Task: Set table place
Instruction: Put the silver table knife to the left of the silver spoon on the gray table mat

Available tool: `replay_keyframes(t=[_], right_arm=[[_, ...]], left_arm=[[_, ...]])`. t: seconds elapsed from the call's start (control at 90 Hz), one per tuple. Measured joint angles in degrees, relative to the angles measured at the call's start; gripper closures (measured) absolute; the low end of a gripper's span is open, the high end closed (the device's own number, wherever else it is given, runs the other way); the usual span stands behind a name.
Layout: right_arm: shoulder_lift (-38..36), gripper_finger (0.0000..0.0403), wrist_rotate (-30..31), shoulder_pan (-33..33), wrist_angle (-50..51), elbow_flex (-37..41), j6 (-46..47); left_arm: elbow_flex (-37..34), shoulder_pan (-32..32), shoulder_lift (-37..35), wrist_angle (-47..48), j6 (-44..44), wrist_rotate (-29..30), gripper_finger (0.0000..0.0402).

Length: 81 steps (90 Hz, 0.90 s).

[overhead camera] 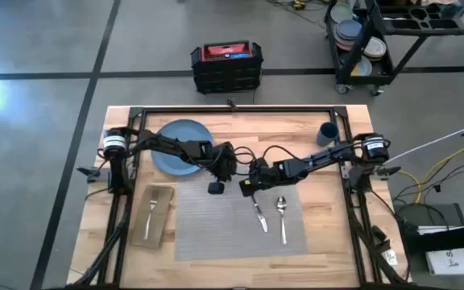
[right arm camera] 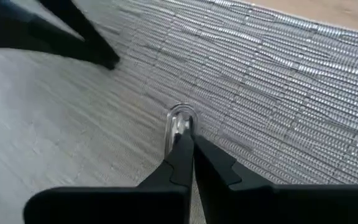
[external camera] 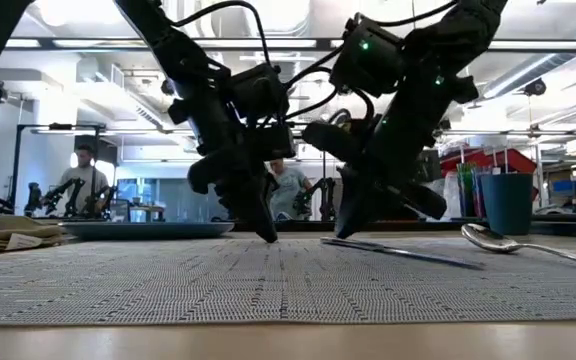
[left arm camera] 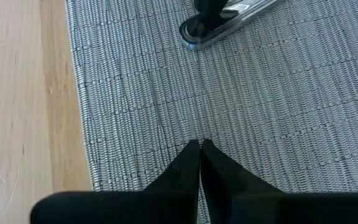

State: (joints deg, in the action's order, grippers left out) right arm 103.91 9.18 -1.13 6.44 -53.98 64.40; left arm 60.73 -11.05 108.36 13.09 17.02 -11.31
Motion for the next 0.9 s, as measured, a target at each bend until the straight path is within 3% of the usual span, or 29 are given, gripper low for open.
replay_keyframes(t=[0.111, 0.267, 0.367, 0.5, 0.7, 0.9], right_arm=[[0.86, 0.0403, -1.2, 0.02, -2.19, -0.01, -0.03], [0.97, 0.0403, -9.49, -0.66, -9.22, 0.09, -5.81], [0.34, 0.0403, -9.61, -1.22, -8.86, -0.44, -6.04], [0.31, 0.0403, -7.44, -1.49, -6.15, -1.41, -4.99], [-1.47, 0.0403, 1.31, -4.29, 2.2, -2.65, 0.73], [-2.38, 0.0403, 2.99, -8.21, 9.49, -2.59, 5.52]], left_arm=[[0.0, 0.0, 0.0, -0.09, 0.02, -0.09, 0.0401], [-0.02, 0.0, 0.0, -0.18, 0.33, -0.08, 0.0401], [-0.02, 0.0, 0.0, -0.18, 0.35, -0.09, 0.0401], [-0.02, 0.01, -0.01, -0.18, 0.24, -0.14, 0.0401], [0.35, 0.07, -0.55, 0.32, 0.12, -0.1, 0.0401], [2.17, 0.09, -1.58, 1.99, 0.07, -1.65, 0.0401]])
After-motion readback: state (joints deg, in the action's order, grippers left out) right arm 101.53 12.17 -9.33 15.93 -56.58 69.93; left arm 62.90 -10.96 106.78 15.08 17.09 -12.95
